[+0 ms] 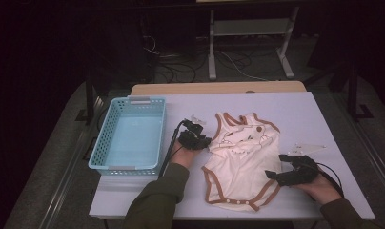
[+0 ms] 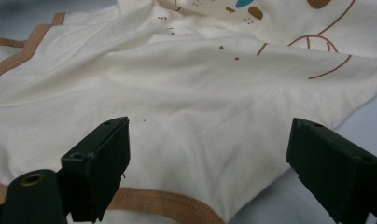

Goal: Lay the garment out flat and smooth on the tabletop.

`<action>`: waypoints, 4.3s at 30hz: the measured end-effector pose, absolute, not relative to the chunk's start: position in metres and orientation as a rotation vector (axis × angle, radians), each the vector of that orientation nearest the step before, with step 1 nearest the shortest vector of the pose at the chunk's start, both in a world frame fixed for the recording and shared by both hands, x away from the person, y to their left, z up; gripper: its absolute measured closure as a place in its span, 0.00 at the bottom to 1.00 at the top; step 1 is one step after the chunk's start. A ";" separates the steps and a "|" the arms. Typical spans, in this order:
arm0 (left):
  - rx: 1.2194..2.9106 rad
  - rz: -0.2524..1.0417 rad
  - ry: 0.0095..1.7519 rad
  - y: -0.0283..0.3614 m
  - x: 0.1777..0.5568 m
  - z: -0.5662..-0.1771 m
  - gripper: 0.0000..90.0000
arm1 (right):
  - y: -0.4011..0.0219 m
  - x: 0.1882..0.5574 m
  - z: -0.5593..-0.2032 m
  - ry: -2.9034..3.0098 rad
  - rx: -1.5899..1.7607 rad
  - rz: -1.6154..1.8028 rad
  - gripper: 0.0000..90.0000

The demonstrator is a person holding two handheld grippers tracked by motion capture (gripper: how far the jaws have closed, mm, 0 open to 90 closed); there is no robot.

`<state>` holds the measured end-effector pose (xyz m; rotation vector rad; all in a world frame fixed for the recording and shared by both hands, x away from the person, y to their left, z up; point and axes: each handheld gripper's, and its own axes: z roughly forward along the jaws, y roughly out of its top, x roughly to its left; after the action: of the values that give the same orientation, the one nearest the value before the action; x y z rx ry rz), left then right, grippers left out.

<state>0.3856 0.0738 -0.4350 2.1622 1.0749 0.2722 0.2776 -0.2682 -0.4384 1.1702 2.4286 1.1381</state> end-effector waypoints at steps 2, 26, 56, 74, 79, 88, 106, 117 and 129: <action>2.169 0.268 1.076 0.074 0.385 -0.438 0.77 | -0.268 0.278 -0.439 2.428 1.170 1.137 0.15; 2.224 0.271 1.023 0.066 0.378 -0.442 0.96 | -0.267 0.278 -0.439 2.431 1.167 1.138 0.15; 2.090 0.397 1.051 0.054 0.451 -0.419 0.97 | -0.270 0.278 -0.439 2.425 1.172 1.140 0.15; 2.133 0.375 1.073 0.043 0.471 -0.442 0.95 | -0.271 0.278 -0.440 2.429 1.173 1.144 0.15; 2.128 0.384 1.066 0.046 0.466 -0.436 0.81 | -0.271 0.278 -0.440 2.429 1.172 1.146 0.15; 2.123 0.377 1.054 0.058 0.443 -0.423 0.60 | -0.270 0.278 -0.440 2.429 1.171 1.140 0.15; 2.144 0.313 1.012 0.076 0.378 -0.419 0.58 | -0.268 0.279 -0.440 2.431 1.171 1.131 0.15; 2.163 0.272 1.007 0.088 0.345 -0.428 0.64 | -0.268 0.279 -0.440 2.432 1.169 1.121 0.15; 2.193 0.275 1.007 0.096 0.317 -0.437 0.73 | -0.269 0.278 -0.439 2.428 1.163 1.125 0.15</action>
<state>0.3170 0.0964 -0.4367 2.1930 1.0066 0.2755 0.2784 -0.2690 -0.4392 1.1627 2.4276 1.1249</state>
